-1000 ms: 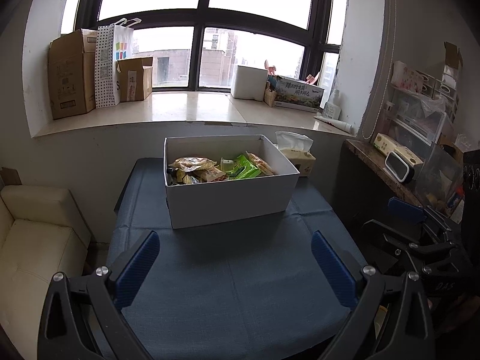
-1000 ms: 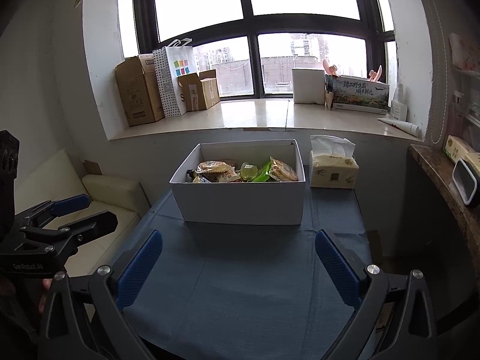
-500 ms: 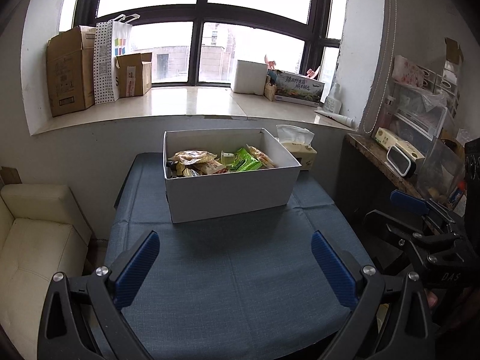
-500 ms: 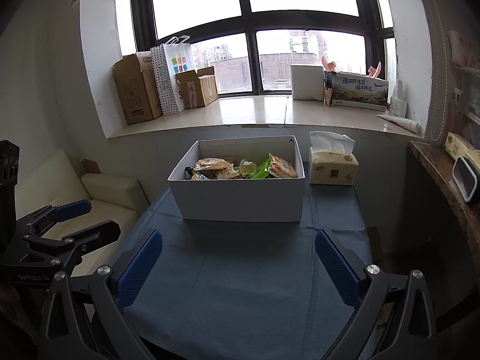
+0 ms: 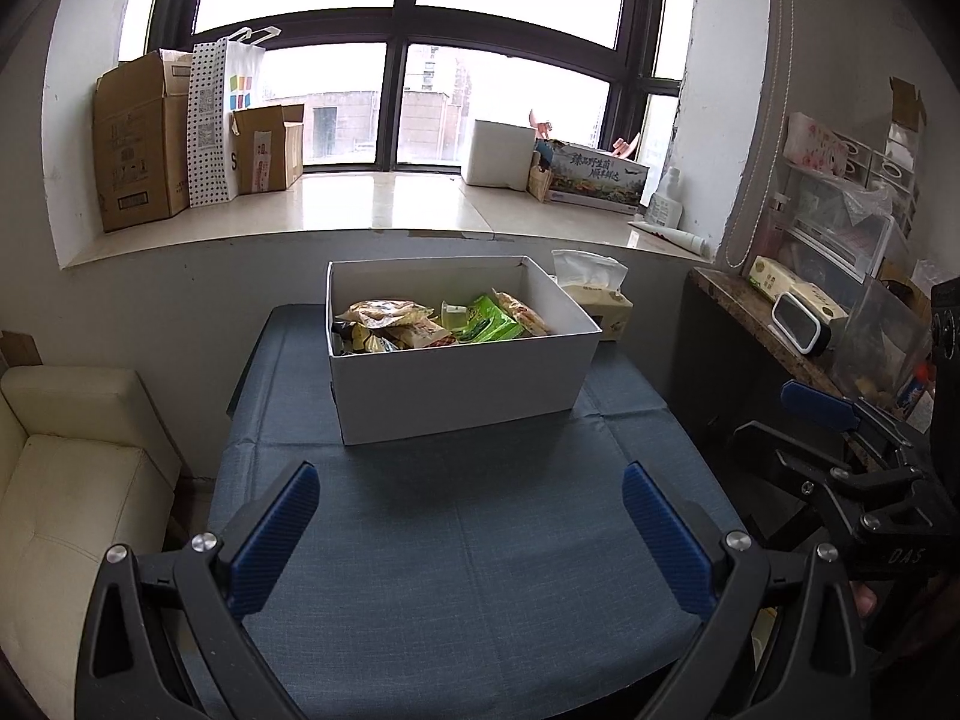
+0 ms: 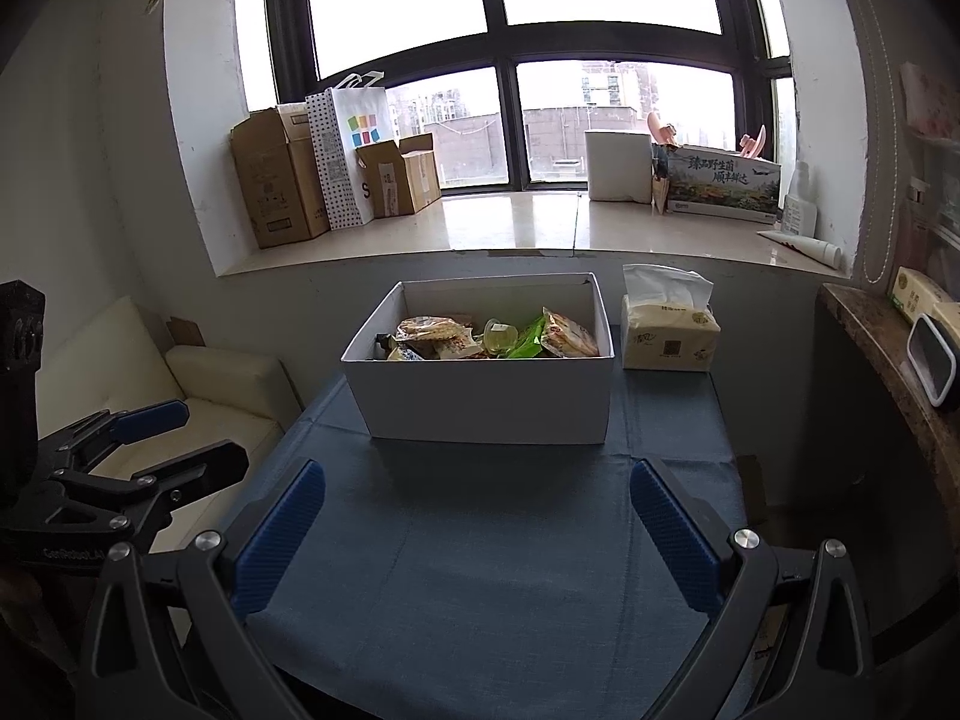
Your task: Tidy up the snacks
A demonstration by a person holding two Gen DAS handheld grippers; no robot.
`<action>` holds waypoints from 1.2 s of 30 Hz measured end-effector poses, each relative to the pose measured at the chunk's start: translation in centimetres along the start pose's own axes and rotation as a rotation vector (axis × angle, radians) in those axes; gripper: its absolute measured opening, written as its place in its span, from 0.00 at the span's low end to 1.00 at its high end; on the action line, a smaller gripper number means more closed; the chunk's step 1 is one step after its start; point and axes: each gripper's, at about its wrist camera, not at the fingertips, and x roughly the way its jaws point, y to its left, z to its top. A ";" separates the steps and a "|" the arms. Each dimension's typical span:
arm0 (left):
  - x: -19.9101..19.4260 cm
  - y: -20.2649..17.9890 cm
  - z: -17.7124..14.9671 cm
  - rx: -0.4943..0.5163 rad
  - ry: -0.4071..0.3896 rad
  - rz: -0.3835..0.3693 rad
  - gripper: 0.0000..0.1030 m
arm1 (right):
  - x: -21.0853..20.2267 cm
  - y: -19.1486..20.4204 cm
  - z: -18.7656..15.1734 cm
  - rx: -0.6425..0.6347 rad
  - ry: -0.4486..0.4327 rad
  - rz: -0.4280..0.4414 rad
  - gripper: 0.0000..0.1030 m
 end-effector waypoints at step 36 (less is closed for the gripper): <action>-0.1 -0.5 0.0 0.023 0.003 0.009 1.00 | 0.4 0.1 -0.3 0.003 0.017 0.018 1.00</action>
